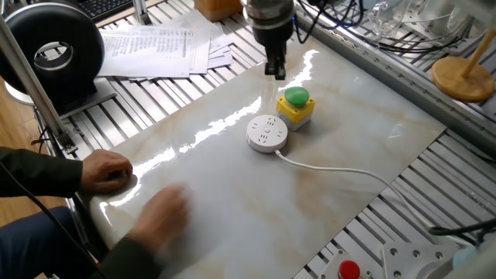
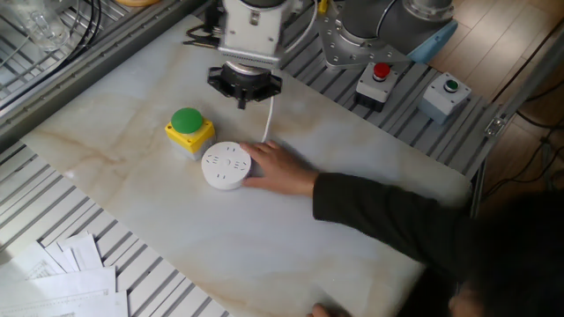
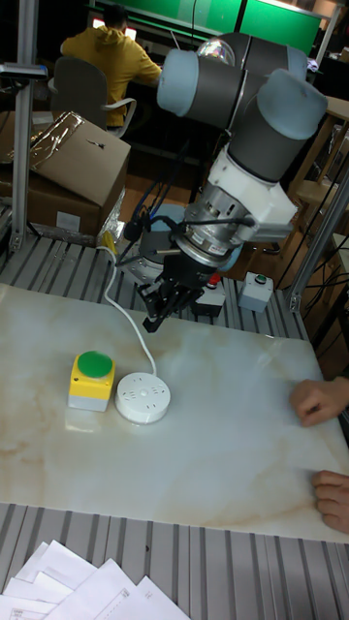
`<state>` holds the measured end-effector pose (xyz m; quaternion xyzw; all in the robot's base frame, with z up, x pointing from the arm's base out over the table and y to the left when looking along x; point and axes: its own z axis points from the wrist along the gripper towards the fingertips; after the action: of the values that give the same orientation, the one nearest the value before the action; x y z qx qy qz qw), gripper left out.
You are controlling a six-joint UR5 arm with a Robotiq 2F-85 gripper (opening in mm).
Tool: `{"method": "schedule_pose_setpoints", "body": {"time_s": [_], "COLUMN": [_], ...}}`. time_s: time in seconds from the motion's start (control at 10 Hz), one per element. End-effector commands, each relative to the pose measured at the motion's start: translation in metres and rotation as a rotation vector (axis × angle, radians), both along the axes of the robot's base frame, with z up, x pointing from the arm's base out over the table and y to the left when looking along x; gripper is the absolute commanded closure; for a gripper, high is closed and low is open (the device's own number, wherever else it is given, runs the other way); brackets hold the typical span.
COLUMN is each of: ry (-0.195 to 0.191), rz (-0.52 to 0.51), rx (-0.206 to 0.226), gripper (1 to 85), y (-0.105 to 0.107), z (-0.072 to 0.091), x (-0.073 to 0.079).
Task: Turn on the power strip by pressing the button
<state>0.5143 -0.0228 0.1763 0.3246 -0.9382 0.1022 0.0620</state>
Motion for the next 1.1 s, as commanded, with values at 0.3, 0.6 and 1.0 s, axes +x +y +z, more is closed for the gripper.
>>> {"method": "schedule_pose_setpoints", "body": {"time_s": [0.3,0.6,1.0], "ry": [-0.052,-0.067,-0.064], "rz": [0.019,0.022,0.061], "rx": [-0.055,-0.055,-0.088], "gripper": [84.7,84.7,84.7], "y": [0.008,0.013,0.007], "z": [-0.069,-0.089,-0.091], "x": [-0.004,0.005,0.005]}}
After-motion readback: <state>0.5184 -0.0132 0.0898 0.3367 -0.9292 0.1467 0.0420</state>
